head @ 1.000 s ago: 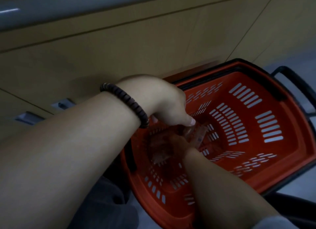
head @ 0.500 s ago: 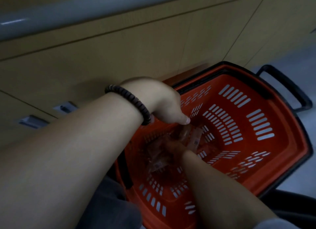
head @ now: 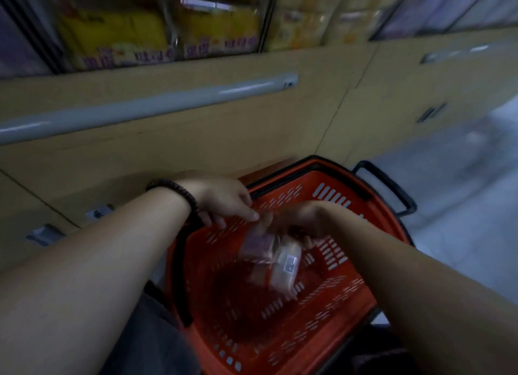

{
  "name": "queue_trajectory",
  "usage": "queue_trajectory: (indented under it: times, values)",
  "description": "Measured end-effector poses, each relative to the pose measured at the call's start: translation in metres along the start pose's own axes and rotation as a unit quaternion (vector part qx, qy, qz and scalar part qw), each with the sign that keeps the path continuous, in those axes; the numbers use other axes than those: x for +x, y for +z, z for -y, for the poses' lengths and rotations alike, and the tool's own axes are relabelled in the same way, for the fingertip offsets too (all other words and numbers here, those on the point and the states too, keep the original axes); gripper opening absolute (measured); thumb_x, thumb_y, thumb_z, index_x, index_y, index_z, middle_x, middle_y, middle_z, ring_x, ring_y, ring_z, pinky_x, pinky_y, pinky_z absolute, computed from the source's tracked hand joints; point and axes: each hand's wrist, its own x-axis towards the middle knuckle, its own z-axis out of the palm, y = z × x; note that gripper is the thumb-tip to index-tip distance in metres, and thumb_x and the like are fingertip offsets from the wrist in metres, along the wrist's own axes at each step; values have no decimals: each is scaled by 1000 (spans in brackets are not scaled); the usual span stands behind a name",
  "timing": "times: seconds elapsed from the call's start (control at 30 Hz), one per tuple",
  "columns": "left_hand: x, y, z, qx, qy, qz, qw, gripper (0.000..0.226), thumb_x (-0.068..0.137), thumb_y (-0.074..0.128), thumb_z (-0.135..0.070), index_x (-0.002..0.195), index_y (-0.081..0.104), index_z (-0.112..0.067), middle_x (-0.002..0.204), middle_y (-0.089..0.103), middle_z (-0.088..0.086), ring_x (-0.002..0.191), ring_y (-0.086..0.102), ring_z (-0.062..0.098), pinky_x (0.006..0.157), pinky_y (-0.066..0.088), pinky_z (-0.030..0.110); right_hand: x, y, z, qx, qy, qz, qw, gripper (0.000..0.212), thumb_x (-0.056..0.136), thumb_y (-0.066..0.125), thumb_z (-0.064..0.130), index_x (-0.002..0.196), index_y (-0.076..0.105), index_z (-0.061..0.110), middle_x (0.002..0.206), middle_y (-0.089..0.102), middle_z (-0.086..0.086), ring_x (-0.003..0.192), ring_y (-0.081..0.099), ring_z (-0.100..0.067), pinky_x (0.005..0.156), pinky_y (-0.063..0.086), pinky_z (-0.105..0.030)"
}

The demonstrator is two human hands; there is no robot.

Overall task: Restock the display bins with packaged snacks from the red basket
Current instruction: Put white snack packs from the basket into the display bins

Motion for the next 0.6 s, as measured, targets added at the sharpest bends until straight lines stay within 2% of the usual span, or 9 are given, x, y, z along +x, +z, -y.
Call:
queue_trajectory:
  times: [0.1,0.17,0.23,0.27,0.37,0.4,0.5,0.57,0.6]
  values:
    - [-12,-6,9,-155,12,-10,988,45,95,72,-50,131,57,-27,134,62,2,95,70,21,87,56,37,-64,-29,11,7,-76,-47,996,27,99,60,20,73,69,19,60,51,-1,40,37,-12,40,25,-17]
    - [-23,-9,12,-253,39,-21,967,75,65,89,-67,122,62,-28,135,64,7,96,72,23,81,57,36,-98,-40,9,37,-123,-90,988,36,94,66,20,58,62,18,55,44,-1,37,36,-13,39,23,-18]
    - [-30,-10,12,-290,69,-21,954,109,30,95,-76,124,64,-30,134,67,6,101,74,26,84,60,39,-126,-44,1,105,-184,-120,970,23,89,71,18,69,60,16,55,41,-2,38,35,-13,39,24,-18]
    - [-32,-8,10,-301,83,-5,950,112,28,96,-75,127,65,-31,135,69,4,107,74,27,92,59,42,-136,-43,-4,149,-215,-130,956,14,88,72,17,80,61,15,55,41,-2,38,36,-13,38,24,-18]
    - [-41,4,-6,-323,125,65,936,99,49,101,-57,136,62,-28,135,72,0,126,67,31,109,52,49,-153,-33,-21,276,-282,-144,907,17,93,68,10,81,58,15,53,47,-1,36,41,-9,37,26,-18]
    - [-43,10,-13,-321,137,65,935,88,59,100,-48,136,62,-26,131,74,0,125,68,29,106,53,48,-157,-29,-24,305,-293,-143,895,18,94,67,10,80,57,15,53,49,-1,37,43,-9,38,25,-18]
    - [-42,27,-39,-359,176,25,916,55,84,87,-19,133,61,-18,115,77,0,98,76,20,94,59,47,-161,-25,-24,354,-317,-155,866,14,96,68,10,83,63,13,54,58,0,37,50,-8,36,28,-17]
    - [-36,30,-49,-403,175,-28,898,48,91,79,-5,134,61,-12,117,78,9,97,77,27,92,61,50,-165,-25,-23,374,-350,-158,844,8,92,72,9,90,74,16,66,64,-1,45,54,-9,37,34,-18]
    - [-33,29,-51,-421,165,-57,890,48,91,77,-2,135,59,-9,118,78,13,98,77,29,87,64,49,-166,-25,-23,389,-369,-150,831,15,90,73,9,95,79,22,76,65,-5,52,55,-12,39,36,-20]
